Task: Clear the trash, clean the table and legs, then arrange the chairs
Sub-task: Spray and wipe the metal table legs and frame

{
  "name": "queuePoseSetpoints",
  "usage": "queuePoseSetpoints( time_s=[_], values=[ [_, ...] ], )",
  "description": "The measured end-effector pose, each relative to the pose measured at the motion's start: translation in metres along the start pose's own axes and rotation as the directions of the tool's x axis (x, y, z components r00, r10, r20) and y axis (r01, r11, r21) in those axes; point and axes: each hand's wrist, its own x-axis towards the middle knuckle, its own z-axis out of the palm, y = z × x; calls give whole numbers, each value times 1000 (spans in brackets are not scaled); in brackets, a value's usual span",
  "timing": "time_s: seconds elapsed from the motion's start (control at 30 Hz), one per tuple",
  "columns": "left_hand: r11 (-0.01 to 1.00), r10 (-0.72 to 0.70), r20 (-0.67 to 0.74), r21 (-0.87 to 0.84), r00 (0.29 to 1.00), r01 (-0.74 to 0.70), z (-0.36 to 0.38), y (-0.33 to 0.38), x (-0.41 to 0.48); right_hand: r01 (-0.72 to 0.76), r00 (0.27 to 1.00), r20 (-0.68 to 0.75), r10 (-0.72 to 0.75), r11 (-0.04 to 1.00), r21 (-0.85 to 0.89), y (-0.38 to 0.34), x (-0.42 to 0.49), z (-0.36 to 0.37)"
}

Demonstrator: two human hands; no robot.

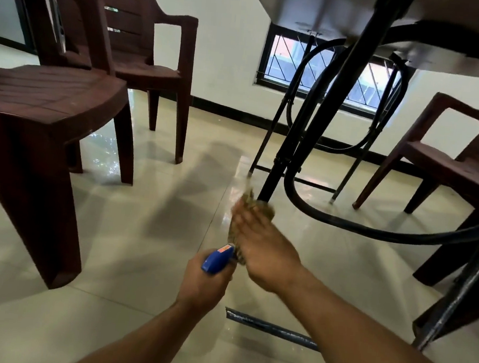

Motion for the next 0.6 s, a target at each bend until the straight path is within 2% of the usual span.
queuePoseSetpoints(
  time_s=[0.07, 0.1, 0.23, 0.37, 0.43, 0.5, 0.53, 0.6],
  values=[
    [999, -19, 3, 27, 1000, 19, -3, -7, -4, 131, 987, 98, -125, 990, -55, 2, -3, 8],
    [998, -40, -4, 49, 999, 40, -4, -12, -6, 150, 983, 114, -141, 986, -76, 6, -4, 11],
    [993, -81, -6, 84, 997, 81, -13, -20, -14, -21, 999, -40, 19, 999, -47, -9, -14, 29],
    [996, -59, 21, 64, 998, 58, -17, -17, -16, 65, 989, 127, -70, 997, 43, -35, -29, 58],
    [994, -65, 20, 91, 998, 63, -15, -21, -16, -56, 995, 83, 50, 996, 71, -36, -28, 60],
    [990, -96, -7, 99, 995, 96, -15, -24, -18, -92, 995, 50, 90, 995, 36, -39, -26, 66],
    [991, -100, -9, 88, 995, 100, -15, -26, -18, -90, 992, 96, 85, 995, 48, -44, -27, 70],
    [993, -113, 8, 47, 994, 112, -18, -30, -19, -134, 976, 208, 71, 943, 305, -60, -33, 81]
  ],
)
